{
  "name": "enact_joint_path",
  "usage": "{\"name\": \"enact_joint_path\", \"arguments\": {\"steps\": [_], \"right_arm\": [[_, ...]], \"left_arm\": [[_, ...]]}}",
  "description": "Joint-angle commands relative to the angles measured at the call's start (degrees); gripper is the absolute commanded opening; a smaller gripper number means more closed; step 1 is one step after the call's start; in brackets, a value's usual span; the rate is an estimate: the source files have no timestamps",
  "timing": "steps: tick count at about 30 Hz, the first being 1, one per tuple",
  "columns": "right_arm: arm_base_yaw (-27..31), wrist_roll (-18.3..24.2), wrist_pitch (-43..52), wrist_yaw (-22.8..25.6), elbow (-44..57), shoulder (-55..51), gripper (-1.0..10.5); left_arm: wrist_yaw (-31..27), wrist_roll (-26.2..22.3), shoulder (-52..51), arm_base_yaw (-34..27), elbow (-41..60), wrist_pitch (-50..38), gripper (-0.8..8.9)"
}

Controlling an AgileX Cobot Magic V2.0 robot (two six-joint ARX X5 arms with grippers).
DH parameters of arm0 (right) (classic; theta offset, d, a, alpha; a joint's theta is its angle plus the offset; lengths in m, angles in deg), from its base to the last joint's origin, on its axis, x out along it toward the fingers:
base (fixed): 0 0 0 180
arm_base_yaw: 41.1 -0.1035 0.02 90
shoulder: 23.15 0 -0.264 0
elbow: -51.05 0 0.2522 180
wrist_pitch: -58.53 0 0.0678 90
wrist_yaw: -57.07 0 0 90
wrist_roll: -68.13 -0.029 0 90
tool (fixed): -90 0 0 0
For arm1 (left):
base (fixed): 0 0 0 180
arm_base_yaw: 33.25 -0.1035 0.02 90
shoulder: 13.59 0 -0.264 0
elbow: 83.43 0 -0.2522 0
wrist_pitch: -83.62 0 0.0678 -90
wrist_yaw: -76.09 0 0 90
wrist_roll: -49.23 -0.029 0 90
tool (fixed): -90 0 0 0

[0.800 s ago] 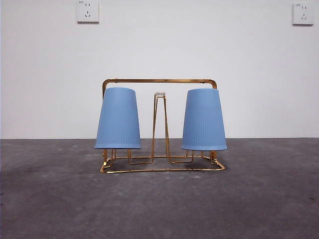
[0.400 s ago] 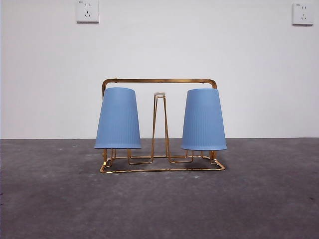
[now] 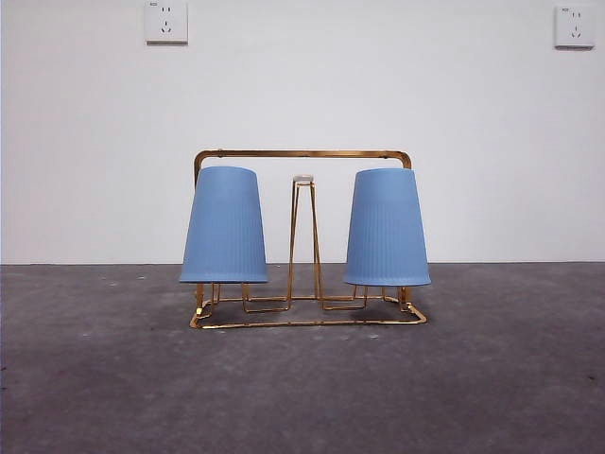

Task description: Pick up cup 1,put cup 1 in the cup rack,pick up cup 2,put cup 2 in the cup rack

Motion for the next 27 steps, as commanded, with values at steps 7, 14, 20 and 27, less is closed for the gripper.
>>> {"name": "enact_joint_path", "arguments": {"steps": [7,14,20,27], "right_arm": [[0.0,-0.6,-1.3,0.0,0.2,0.0,0.0],[0.0,-0.6,-1.3,0.2,0.2,0.0,0.0],[0.0,-0.6,-1.3,0.2,0.2,0.0,0.0],[0.0,-0.6,-1.3,0.2,0.2,0.0,0.0]], "left_arm": [[2.9,3.1,0.4,-0.6,0.6,1.0,-0.03],[2.9,3.1,1.9,-0.6,0.6,1.0,-0.03],[2.9,3.1,3.2,-0.6,0.6,1.0,-0.03],[2.9,3.1,3.9,-0.6,0.6,1.0,-0.03]]}}
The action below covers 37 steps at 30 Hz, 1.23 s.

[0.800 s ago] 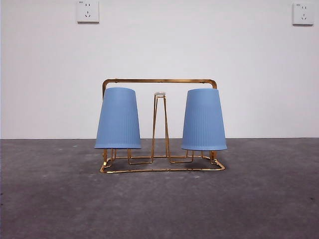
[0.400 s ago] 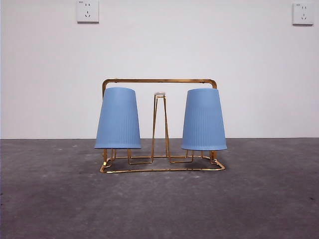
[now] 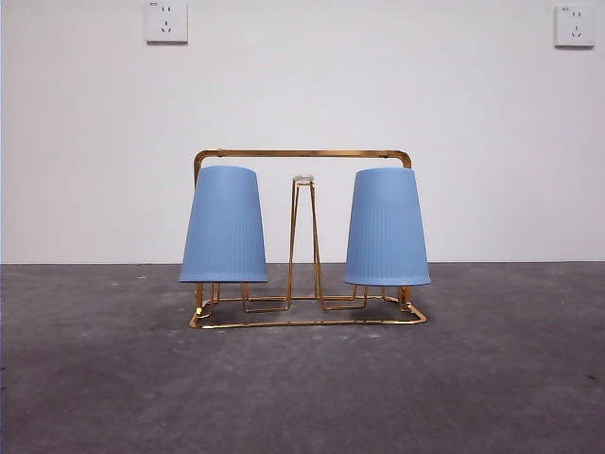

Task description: Pick up cup 1,put cup 1 in the cup rack,pick up cup 2,put cup 2 in the cup rack

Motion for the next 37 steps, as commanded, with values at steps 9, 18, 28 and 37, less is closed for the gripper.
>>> {"name": "enact_joint_path", "arguments": {"steps": [9,18,28,37], "right_arm": [[13.7,9.3,3.4,-1.5,0.9,-1.9,0.0],[39.7,11.6,31.2,-14.9,21.0,-13.9,0.0],[51.7,5.3,53.0,-26.0,55.9,-28.4,0.0],[51.8,-0.3,64.8,-21.6,79.9,-39.9,0.0]], "left_arm": [[0.3,0.6,0.3,-0.2,0.6,-0.3,-0.03],[0.3,0.6,0.4,-0.2,0.6,-0.3,-0.03],[0.3,0.6,0.4,-0.2,0.6,-0.3,-0.03],[0.3,0.6,0.4,-0.2,0.6,-0.3,-0.03]]}}
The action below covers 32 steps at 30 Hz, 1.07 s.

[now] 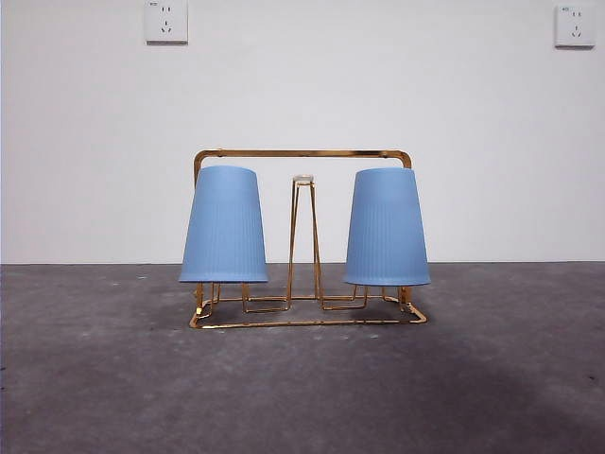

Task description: Pick up cup 1,put cup 1 in the cup rack,pick up cup 2,put cup 2 in the cup rack

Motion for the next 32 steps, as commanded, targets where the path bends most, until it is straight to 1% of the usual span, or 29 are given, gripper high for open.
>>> {"name": "enact_joint_path", "arguments": {"steps": [1,5,8,14,32], "right_arm": [[0.1,-3.5,3.4,1.9,6.1,-3.6,0.0],[0.1,-5.3,5.2,4.9,12.8,-7.7,0.0],[0.1,-6.1,5.2,7.2,16.2,-7.6,0.0],[0.0,-7.6,5.1,7.2,22.2,-7.6,0.0],[0.0,-7.5,5.6,7.4,22.1,-7.5,0.0]], "left_arm": [[0.3,0.5,0.0,-0.2,0.6,-0.3,-0.03],[0.3,0.5,0.0,-0.2,0.6,-0.3,-0.03],[0.3,0.5,0.1,-0.2,0.6,-0.3,-0.03],[0.3,0.5,0.1,-0.2,0.6,-0.3,-0.03],[0.3,0.5,0.1,-0.2,0.5,-0.2,-0.03]]}}
